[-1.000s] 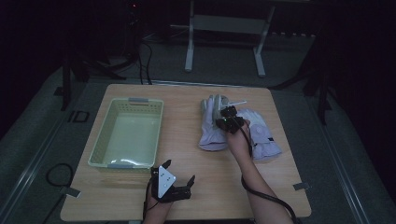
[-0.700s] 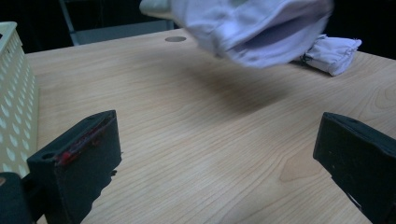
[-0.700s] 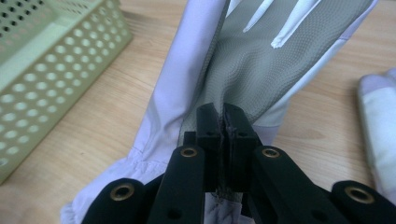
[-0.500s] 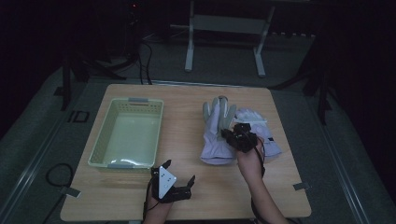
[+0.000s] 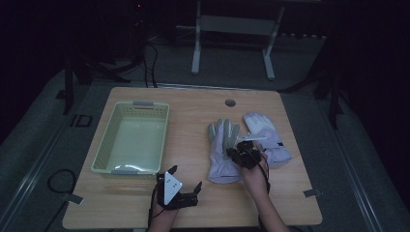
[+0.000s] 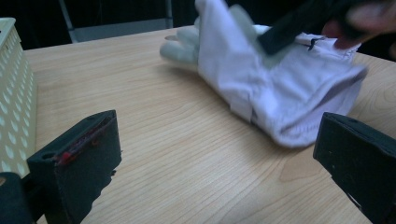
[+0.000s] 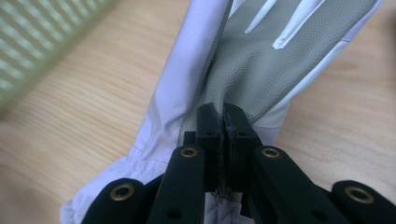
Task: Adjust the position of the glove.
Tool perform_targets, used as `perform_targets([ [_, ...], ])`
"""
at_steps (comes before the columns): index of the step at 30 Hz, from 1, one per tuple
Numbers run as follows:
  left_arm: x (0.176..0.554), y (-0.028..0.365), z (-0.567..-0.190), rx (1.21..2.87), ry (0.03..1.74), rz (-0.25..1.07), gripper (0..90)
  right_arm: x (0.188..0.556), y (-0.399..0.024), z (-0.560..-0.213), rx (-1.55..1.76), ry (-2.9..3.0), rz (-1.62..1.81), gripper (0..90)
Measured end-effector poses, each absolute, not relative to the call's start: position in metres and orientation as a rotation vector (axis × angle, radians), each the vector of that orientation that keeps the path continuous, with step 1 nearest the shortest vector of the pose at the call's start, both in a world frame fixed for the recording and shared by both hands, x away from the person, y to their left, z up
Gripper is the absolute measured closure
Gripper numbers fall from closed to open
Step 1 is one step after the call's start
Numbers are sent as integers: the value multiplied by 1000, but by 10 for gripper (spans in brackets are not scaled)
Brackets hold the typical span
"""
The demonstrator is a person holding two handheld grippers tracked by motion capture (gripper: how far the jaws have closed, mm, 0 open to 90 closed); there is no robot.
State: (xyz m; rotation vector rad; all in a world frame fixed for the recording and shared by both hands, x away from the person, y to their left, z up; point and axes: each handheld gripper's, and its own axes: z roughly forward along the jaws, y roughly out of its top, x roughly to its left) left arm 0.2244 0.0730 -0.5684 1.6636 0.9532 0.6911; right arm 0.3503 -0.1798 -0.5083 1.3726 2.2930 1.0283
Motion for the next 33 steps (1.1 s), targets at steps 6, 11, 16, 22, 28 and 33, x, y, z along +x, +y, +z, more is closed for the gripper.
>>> perform_targets([
  [6,224,73,-568,1665,952,692,8,361,-179,-531,1373,2318,929,845],
  [11,224,73,-568,1664,951,693,8,360,-176,-537,1353,2308,893,732],
  [16,224,73,-568,1665,947,695,8,358,-174,-537,1335,2291,877,596],
  [22,224,73,-568,1662,948,693,8,357,-182,-514,1291,2265,915,549],
  [28,224,73,-569,1660,948,694,8,369,-213,-491,1296,2198,898,552],
  [33,224,73,-569,1659,950,694,8,382,-250,-479,1300,2163,859,563],
])
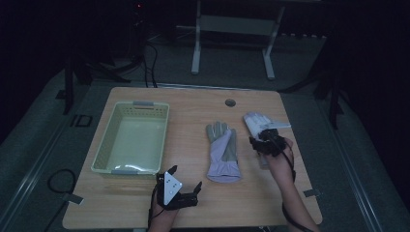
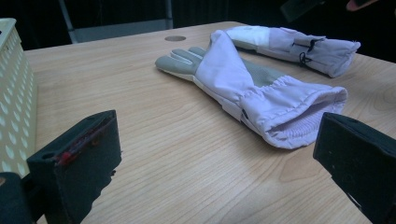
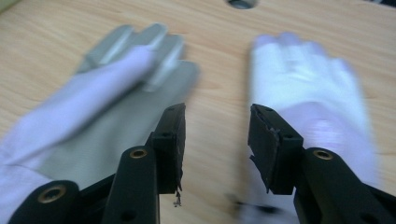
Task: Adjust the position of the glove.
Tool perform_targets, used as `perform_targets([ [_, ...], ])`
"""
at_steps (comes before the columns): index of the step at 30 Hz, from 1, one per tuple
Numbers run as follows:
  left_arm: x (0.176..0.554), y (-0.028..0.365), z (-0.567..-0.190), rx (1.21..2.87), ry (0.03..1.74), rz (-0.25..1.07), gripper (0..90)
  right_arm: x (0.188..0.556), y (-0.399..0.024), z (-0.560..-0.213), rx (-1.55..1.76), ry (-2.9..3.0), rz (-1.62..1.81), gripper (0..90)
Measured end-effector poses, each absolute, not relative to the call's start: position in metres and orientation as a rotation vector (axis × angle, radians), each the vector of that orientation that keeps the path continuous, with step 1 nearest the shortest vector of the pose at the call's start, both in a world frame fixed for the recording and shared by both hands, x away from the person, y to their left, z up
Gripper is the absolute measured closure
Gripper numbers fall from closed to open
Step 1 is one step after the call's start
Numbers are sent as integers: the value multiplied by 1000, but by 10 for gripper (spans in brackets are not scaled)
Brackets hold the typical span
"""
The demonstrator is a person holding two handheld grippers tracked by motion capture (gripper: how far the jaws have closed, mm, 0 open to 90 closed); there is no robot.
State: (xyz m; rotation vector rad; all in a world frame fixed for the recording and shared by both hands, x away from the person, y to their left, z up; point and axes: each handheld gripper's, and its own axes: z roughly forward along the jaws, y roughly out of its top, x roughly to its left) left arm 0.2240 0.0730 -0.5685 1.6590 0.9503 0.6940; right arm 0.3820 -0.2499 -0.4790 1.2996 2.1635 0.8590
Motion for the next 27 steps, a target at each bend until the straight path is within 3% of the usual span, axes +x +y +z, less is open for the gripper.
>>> perform_targets([
  [11,223,73,-569,1652,952,702,8,412,-319,-470,1233,2155,846,567],
  [17,223,72,-569,1657,948,708,8,429,-323,-486,1272,2198,853,515],
  [27,222,72,-569,1657,945,719,8,450,-322,-527,1389,2298,820,541],
])
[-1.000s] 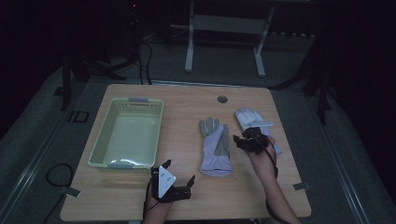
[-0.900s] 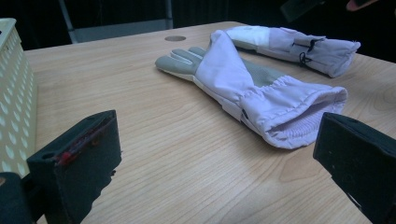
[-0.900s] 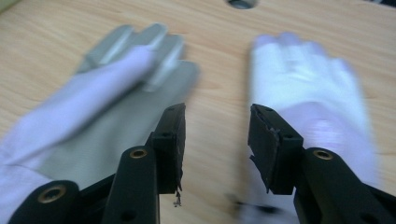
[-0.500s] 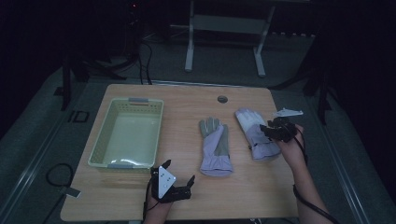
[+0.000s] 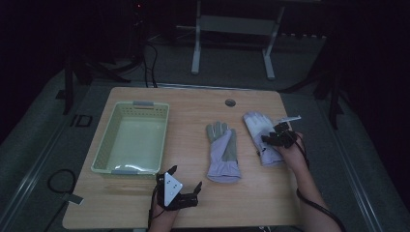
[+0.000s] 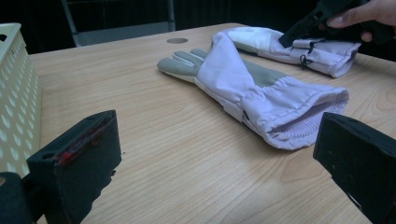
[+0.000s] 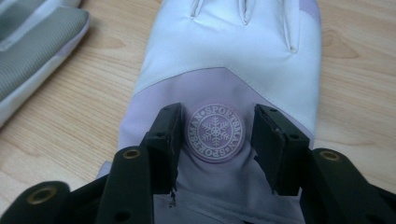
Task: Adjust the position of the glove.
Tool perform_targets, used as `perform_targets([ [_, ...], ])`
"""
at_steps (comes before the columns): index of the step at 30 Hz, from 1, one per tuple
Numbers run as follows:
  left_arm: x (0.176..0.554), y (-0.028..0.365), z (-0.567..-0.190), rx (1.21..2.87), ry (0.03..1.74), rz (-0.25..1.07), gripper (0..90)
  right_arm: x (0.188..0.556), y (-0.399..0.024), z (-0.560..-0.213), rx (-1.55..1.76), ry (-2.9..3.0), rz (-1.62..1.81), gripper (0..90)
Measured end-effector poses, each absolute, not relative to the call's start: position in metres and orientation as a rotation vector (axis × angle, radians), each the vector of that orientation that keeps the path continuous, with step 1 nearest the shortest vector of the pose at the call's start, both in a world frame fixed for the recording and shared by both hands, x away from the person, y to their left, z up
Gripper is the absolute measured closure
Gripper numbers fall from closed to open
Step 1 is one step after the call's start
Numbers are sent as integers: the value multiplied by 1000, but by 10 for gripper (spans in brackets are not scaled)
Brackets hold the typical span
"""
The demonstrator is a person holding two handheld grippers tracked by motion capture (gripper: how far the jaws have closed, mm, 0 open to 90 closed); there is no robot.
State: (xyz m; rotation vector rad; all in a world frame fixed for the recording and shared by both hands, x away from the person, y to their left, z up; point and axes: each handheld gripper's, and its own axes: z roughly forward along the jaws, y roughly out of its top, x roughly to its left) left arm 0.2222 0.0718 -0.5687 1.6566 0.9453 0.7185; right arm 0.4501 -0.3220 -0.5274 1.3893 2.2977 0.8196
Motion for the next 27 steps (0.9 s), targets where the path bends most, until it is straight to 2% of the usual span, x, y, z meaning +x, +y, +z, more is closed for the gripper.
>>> perform_targets([
  [6,222,71,-569,1663,942,720,8,447,-324,-531,1408,2292,868,654],
  [8,222,71,-569,1664,944,722,8,444,-321,-530,1428,2278,856,722],
  [12,221,70,-569,1663,947,734,8,438,-315,-522,1473,2245,810,777],
  [18,221,70,-569,1665,944,734,8,421,-316,-502,1538,2147,826,792],
  [19,222,70,-569,1668,945,728,8,405,-317,-490,1579,2097,884,792],
  [27,222,70,-569,1666,946,733,8,367,-318,-472,1612,2034,853,791],
])
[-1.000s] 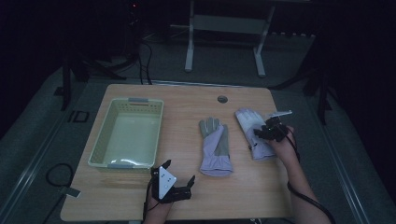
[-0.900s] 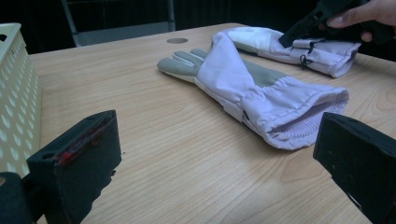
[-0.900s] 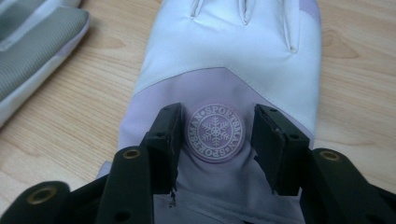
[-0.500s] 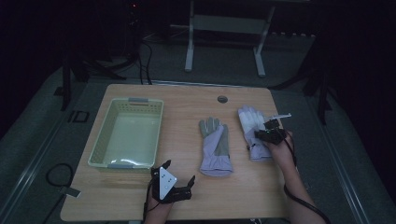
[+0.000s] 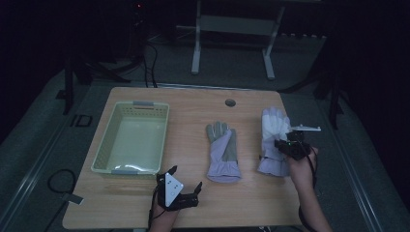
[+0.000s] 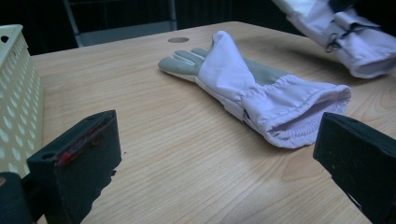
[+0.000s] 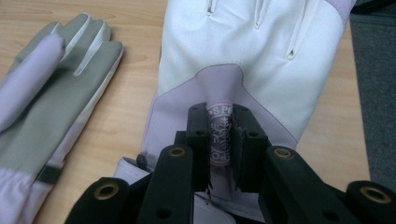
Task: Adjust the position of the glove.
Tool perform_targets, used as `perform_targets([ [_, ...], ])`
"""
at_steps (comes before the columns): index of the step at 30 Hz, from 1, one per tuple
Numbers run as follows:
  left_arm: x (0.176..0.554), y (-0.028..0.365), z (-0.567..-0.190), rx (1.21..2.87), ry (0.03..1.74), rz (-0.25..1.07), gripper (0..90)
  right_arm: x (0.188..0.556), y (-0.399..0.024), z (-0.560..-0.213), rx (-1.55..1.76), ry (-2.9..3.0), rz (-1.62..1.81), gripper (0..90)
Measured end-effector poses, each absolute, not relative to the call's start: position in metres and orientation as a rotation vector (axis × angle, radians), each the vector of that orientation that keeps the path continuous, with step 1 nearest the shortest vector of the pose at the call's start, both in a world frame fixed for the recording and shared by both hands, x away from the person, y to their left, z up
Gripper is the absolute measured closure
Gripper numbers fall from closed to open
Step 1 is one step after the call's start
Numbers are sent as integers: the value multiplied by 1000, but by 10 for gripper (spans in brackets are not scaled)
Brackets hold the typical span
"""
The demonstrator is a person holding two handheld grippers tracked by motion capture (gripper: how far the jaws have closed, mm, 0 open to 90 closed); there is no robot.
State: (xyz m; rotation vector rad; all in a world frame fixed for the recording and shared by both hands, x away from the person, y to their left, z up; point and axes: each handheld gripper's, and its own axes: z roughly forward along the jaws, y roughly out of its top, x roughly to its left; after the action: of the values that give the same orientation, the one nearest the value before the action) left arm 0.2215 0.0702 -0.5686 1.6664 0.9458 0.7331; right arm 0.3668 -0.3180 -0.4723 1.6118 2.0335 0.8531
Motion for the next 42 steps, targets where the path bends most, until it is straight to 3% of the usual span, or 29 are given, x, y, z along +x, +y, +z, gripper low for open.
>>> perform_targets([
  [8,221,70,-569,1666,943,736,8,339,-316,-475,1588,2065,853,790],
  [22,222,70,-569,1670,937,722,8,362,-312,-515,1623,2125,760,767],
  [28,222,70,-568,1671,938,721,8,363,-312,-522,1618,2125,762,710],
  [37,222,70,-569,1672,938,723,8,358,-320,-516,1567,2161,822,552],
  [42,222,70,-569,1672,937,724,8,354,-327,-507,1456,2220,816,531],
])
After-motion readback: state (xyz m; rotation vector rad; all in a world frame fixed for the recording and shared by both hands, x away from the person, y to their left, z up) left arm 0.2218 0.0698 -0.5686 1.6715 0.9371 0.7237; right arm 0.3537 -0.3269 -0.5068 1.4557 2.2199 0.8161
